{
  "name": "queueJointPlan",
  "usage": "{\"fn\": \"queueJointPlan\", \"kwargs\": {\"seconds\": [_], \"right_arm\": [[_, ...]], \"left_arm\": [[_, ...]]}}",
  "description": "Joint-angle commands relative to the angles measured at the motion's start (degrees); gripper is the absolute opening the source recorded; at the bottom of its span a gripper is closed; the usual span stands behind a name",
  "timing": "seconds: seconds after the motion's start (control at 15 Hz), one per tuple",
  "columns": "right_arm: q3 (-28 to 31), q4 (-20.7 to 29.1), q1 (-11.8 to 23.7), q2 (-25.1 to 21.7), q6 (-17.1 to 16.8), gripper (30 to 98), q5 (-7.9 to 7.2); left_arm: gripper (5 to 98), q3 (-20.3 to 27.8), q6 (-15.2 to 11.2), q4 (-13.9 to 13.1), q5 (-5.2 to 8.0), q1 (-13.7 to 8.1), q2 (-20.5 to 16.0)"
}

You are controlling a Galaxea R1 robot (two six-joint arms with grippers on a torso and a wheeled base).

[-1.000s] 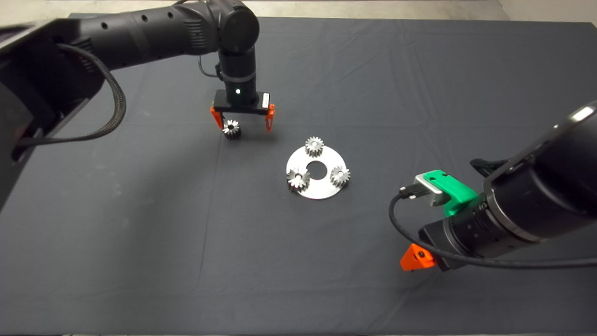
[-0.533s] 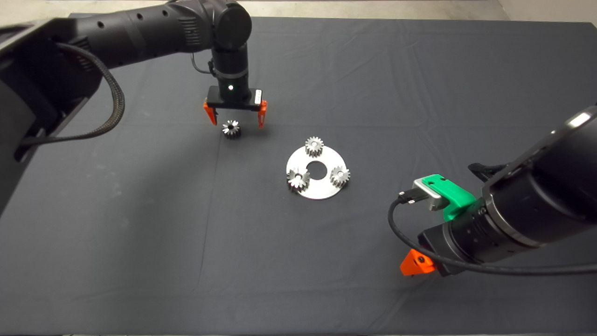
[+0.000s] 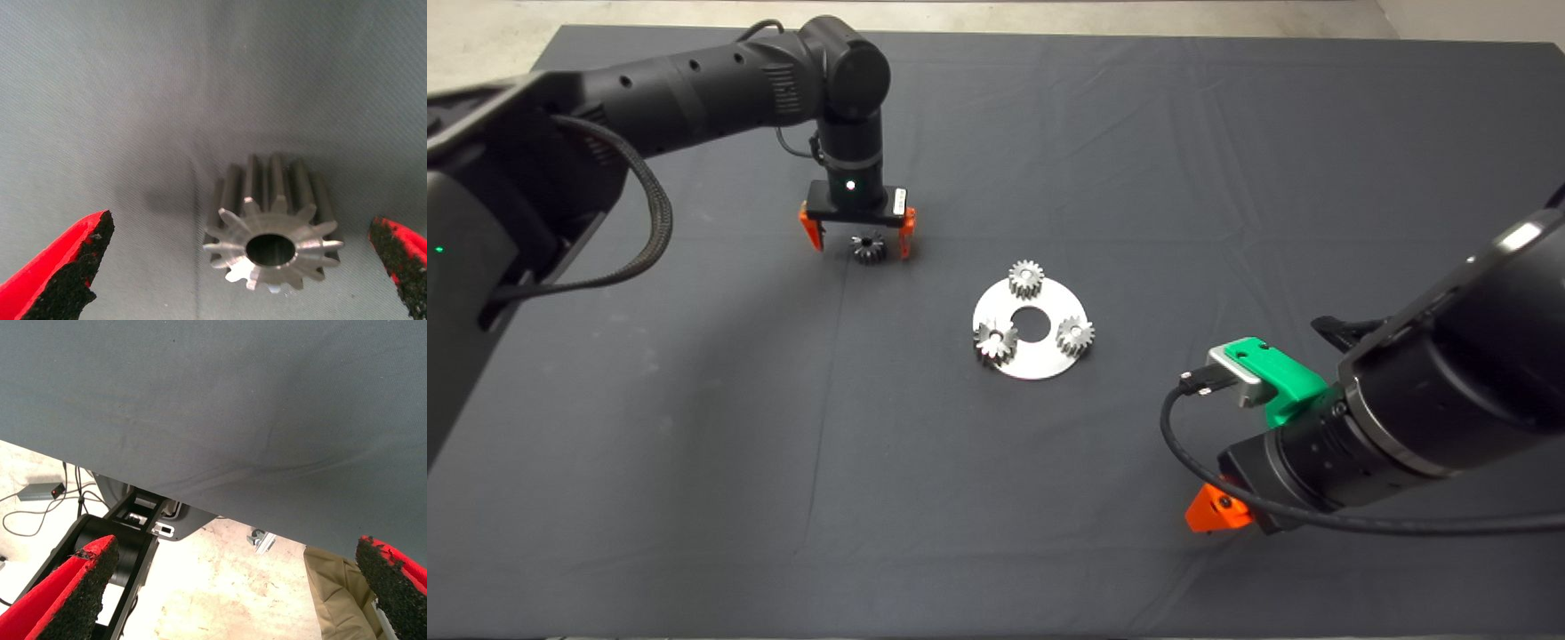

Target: Remove an incorrectly installed larger gear and replace it with the correct smaller gear

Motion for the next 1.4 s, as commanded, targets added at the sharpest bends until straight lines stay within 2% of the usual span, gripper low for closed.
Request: {"fn": "queueJointPlan", "kwargs": {"seconds": [0.0,0.07,0.47,0.53,0.6,0.67,0.73,0.87,1.13,1.33], "right_arm": [[0.3,-0.3,1.0,0.3,0.3,94.0,-4.68],[0.3,-0.3,1.0,0.3,0.4,94.0,-4.68],[0.0,-0.3,0.9,0.4,0.4,94.0,-4.63],[-0.3,-0.3,1.0,0.6,0.3,94.0,-4.59],[-0.5,-0.3,1.0,0.6,0.3,94.0,-4.68],[-0.5,-0.3,1.0,0.6,0.3,94.0,-4.68],[-0.4,-0.3,1.0,0.6,0.3,94.0,-4.68],[-0.4,-0.3,1.0,0.6,0.3,94.0,-4.68],[-0.4,-0.3,1.0,0.5,0.3,94.0,-4.77],[-0.1,-0.3,1.0,0.0,0.3,94.0,-4.94]], "left_arm": [[98.3,-1.0,0.6,0.8,2.60,-0.2,0.9],[98.3,-1.5,0.6,0.8,2.16,-0.2,0.9],[98.3,-1.5,0.6,0.3,2.42,-0.8,3.7],[98.3,-0.6,0.4,-1.6,2.59,-1.0,5.0],[98.2,0.4,0.0,-7.5,2.59,-3.1,5.2],[98.3,0.7,-0.3,-12.4,2.59,-6.2,5.2],[98.3,0.5,-0.7,-14.9,2.77,-8.7,5.2],[98.3,1.1,-2.8,-15.5,4.03,-10.8,5.2],[98.3,5.3,-7.7,-15.3,5.17,-10.7,5.1],[98.3,9.7,-12.0,-15.3,5.41,-10.4,5.1]]}}
